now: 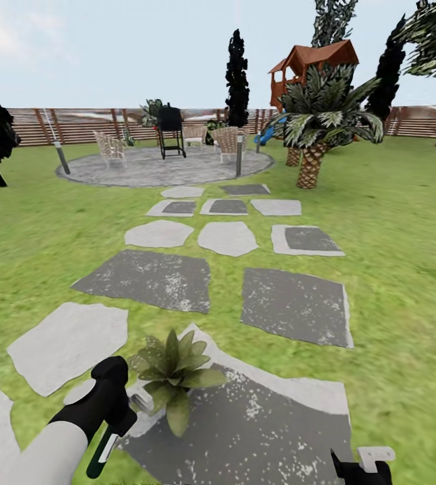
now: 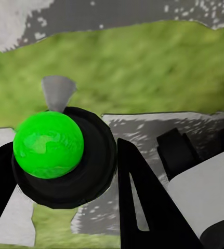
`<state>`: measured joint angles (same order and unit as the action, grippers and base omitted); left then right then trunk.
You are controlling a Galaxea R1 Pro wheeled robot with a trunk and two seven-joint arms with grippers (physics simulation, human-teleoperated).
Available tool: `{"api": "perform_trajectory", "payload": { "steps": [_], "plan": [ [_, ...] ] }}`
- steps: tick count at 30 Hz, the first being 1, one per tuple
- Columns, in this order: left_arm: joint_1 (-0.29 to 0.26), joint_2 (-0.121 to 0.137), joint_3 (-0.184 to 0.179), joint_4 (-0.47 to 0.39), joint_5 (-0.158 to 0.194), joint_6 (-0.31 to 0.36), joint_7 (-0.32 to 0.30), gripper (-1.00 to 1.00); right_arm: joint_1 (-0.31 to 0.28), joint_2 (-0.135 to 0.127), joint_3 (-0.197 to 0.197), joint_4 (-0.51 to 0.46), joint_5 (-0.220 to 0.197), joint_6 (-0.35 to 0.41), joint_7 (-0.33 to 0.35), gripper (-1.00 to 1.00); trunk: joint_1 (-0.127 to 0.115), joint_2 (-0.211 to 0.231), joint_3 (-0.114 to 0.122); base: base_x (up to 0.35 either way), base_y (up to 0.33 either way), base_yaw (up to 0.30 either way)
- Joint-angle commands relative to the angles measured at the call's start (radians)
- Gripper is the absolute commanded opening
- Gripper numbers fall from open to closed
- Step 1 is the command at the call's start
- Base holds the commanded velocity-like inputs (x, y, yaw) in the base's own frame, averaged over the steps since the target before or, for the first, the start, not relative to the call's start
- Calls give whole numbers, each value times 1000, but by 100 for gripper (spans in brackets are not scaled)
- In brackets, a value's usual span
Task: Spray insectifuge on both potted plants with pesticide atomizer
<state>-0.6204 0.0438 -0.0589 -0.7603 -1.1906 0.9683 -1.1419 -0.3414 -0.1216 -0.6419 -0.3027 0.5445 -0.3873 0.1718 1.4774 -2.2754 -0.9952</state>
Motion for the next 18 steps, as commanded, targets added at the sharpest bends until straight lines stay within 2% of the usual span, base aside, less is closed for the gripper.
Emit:
{"api": "perform_trajectory", "payload": {
  "steps": [1, 7, 12, 18],
  "plan": [
    [-1, 1, -3, -1, -10, 6, -10, -100, -1, 0, -9, 0, 3, -4, 8, 100, 0, 0, -1, 0, -273, 259],
    [-1, 1, -4, -1, -10, 7, -10, -100, -1, 0, -8, 0, 4, -4, 8, 100, 0, 0, -1, 6, -265, 275],
    [-5, 0, -4, -1, -10, 9, -13, -100, -1, 0, -8, 0, 5, -4, 8, 100, 0, 0, -1, 198, -180, 278],
    [-5, -1, -7, 0, -12, 12, -19, -100, -1, 0, -8, 0, 5, -4, 8, 100, 0, 0, -1, 87, -59, 69]
  ]
}}
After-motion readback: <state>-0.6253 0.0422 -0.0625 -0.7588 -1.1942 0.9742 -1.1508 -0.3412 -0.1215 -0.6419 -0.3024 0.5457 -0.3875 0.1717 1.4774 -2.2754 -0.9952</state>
